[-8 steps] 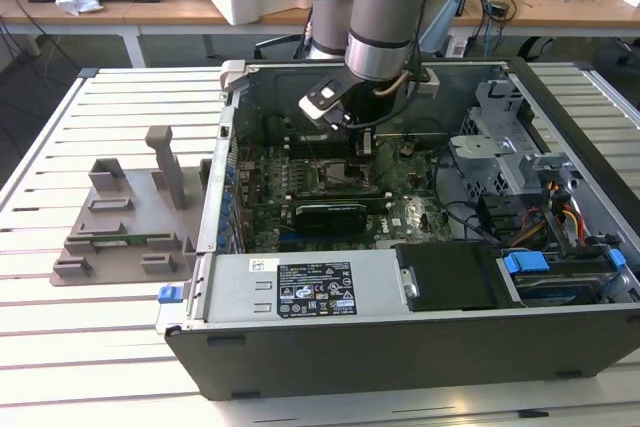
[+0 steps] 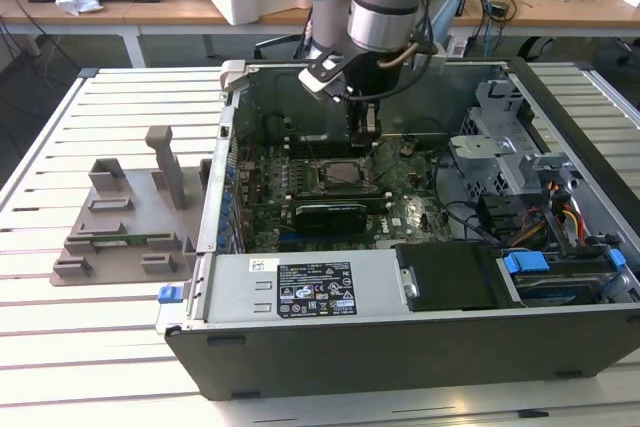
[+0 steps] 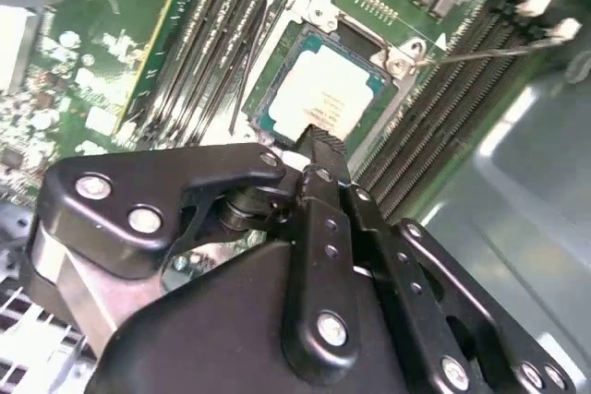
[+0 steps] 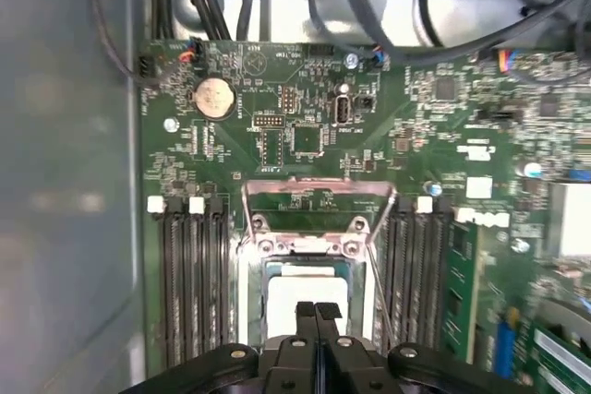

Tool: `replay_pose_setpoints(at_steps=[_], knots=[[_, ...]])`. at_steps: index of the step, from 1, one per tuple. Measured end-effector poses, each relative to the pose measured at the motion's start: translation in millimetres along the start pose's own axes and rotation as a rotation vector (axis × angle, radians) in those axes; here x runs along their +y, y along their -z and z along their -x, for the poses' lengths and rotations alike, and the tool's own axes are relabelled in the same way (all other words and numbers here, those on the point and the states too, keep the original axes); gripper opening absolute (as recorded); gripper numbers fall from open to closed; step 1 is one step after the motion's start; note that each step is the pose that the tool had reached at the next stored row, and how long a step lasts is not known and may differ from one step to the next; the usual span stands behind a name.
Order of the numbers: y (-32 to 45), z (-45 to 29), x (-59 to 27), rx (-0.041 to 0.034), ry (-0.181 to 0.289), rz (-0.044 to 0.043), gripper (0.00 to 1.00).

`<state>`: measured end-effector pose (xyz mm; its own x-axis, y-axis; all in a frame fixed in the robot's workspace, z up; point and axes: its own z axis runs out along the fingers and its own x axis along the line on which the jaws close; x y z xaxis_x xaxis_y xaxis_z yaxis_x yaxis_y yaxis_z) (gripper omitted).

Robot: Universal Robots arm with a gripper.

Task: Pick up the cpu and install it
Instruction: 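Place the cpu into insertion slot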

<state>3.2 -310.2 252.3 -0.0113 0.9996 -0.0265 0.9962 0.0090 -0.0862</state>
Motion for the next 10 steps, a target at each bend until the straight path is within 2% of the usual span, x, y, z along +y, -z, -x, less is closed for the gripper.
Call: replay_pose_setpoints(at_steps=[8, 10], knots=[[37.7, 1.0, -3.2, 0.0001, 0.0, 0.0, 0.11], [38.5, 1.0, -3.3, 0.0007, 0.0, 0.0001, 0.11]])
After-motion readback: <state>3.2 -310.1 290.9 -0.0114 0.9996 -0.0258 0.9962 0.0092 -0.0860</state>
